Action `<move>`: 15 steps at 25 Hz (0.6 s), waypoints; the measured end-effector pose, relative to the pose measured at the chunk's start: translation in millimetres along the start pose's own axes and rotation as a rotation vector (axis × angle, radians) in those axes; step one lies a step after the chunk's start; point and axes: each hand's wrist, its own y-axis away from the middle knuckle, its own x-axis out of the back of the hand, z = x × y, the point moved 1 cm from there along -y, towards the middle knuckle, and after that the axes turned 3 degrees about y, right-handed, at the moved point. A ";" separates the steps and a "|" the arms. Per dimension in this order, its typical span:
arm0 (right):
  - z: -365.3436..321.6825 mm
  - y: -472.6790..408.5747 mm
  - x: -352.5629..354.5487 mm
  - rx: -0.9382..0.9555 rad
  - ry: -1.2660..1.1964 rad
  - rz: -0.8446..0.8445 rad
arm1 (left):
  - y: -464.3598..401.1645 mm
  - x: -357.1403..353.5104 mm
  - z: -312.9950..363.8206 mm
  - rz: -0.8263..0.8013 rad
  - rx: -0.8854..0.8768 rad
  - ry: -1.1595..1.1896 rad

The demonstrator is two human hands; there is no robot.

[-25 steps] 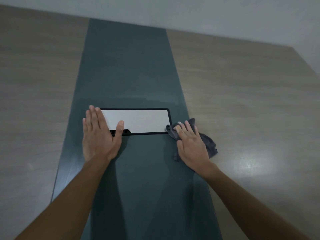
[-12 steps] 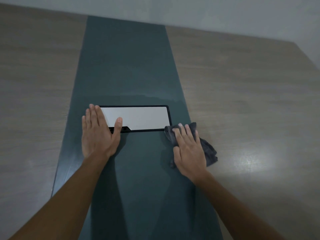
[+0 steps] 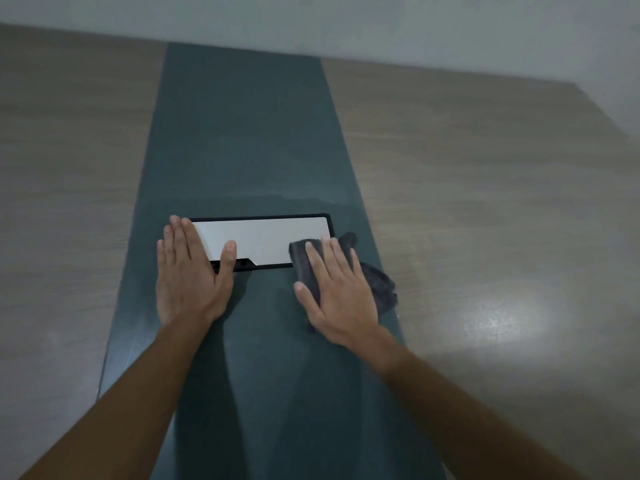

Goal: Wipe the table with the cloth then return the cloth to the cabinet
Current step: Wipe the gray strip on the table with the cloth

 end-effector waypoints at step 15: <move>40.8 -24.9 3.3 -0.098 0.041 0.050 | -3.2 57.0 -96.6 -0.045 -0.026 -0.009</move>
